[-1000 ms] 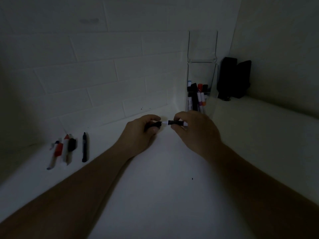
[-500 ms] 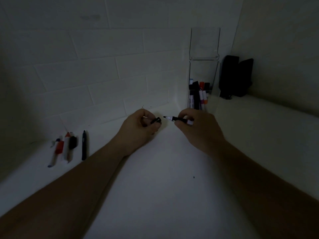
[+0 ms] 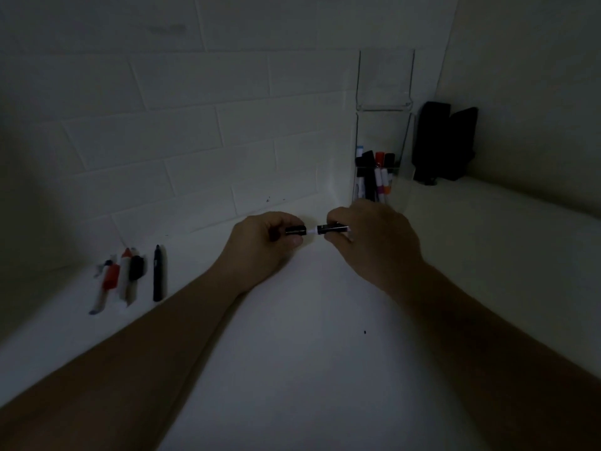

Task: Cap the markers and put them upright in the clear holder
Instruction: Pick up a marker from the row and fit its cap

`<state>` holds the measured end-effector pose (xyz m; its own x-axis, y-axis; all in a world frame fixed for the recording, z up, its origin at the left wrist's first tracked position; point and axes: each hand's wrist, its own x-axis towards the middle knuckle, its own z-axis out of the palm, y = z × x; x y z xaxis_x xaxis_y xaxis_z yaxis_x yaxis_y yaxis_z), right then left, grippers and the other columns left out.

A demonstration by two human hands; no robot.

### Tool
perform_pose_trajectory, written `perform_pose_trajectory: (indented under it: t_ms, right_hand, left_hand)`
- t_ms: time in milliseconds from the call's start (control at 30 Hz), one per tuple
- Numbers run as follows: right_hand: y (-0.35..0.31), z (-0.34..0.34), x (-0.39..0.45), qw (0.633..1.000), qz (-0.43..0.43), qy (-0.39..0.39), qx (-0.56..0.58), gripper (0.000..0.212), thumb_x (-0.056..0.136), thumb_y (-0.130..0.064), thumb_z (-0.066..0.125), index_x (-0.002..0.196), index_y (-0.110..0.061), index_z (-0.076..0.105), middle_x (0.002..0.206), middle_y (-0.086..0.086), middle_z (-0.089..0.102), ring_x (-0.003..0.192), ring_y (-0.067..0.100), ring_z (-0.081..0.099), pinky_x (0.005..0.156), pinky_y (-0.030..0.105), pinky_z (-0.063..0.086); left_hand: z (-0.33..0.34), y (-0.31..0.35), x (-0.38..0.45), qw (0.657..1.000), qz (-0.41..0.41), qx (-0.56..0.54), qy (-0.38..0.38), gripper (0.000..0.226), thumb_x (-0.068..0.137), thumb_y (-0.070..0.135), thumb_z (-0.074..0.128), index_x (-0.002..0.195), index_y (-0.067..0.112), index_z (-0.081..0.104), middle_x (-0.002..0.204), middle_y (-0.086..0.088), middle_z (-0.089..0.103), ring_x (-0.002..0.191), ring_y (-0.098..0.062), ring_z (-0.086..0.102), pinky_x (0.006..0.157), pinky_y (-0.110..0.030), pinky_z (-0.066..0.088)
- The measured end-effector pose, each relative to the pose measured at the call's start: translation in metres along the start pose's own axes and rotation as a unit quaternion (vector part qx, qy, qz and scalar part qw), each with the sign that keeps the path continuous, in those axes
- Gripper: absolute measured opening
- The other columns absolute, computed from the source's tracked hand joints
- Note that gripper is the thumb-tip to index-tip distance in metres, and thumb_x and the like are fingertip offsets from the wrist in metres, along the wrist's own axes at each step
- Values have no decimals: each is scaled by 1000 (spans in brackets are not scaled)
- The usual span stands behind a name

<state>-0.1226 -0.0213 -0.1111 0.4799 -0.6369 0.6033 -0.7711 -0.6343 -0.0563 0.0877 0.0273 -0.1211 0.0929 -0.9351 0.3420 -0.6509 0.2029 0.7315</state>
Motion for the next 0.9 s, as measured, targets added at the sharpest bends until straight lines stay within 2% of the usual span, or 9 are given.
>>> perform_pose_trajectory:
  t_ms: [67,100,200,267,367,567,667,800,900]
  right_hand:
    - [-3,-1,0,1000,-1,2,1,19,91,-46,61,101,-31,66,82,-5,57,71,15,54,60,25,39]
    - [-4,-1,0,1000,1,0,12,18,91,-45,61,101,-31,66,81,-7,54,71,13,52,58,24,36]
    - [-8,3,-2,998,6,-10,59,14,93,-42,61,98,-30,64,75,-13,39,66,9,42,53,18,22]
    - [-8,5,-3,996,10,-12,83,14,94,-44,59,96,-30,64,74,-13,40,66,9,43,53,17,20]
    - [-4,6,-1,994,9,-19,103,16,94,-48,55,93,-33,63,73,-11,46,68,8,47,55,15,23]
    - [-6,6,-1,992,26,-17,124,20,94,-46,54,98,-32,68,85,-10,64,77,10,58,66,29,46]
    - [-13,4,-2,985,54,-14,163,18,94,-43,57,100,-32,70,89,-12,69,78,6,59,68,23,47]
    - [-17,4,-4,978,66,-57,187,20,96,-40,55,104,-29,69,92,-7,71,79,10,62,74,34,52]
    - [-21,2,-5,971,77,-75,214,20,97,-40,54,105,-30,69,90,-7,70,77,11,62,72,36,52]
  left_hand:
    - [3,3,-1,1000,9,22,6,18,86,25,74,102,32,75,94,20,71,85,10,62,73,-3,42]
    - [4,4,-2,999,15,27,10,19,85,26,74,103,32,75,93,22,70,85,11,62,74,-2,41]
    - [4,4,-3,999,15,20,33,19,84,27,75,102,33,76,88,20,71,82,5,64,75,-10,45]
    - [3,4,-3,999,15,-5,43,18,85,25,75,101,32,76,86,18,71,81,0,66,78,-18,50]
    - [2,5,-5,998,22,-30,41,18,85,20,76,100,29,77,84,17,72,81,-3,67,80,-24,52]
    - [5,13,-7,994,76,9,75,19,85,14,73,96,29,76,88,24,70,86,7,65,77,-5,45]
    - [3,15,-7,984,138,44,102,18,86,10,73,100,20,76,89,20,70,85,6,65,76,-1,41]
    - [1,11,-6,967,203,119,101,16,85,10,73,99,19,76,89,14,74,79,0,64,72,0,37]
    - [-2,10,-7,963,216,122,102,16,86,10,72,99,19,76,90,11,75,78,2,61,71,0,36]
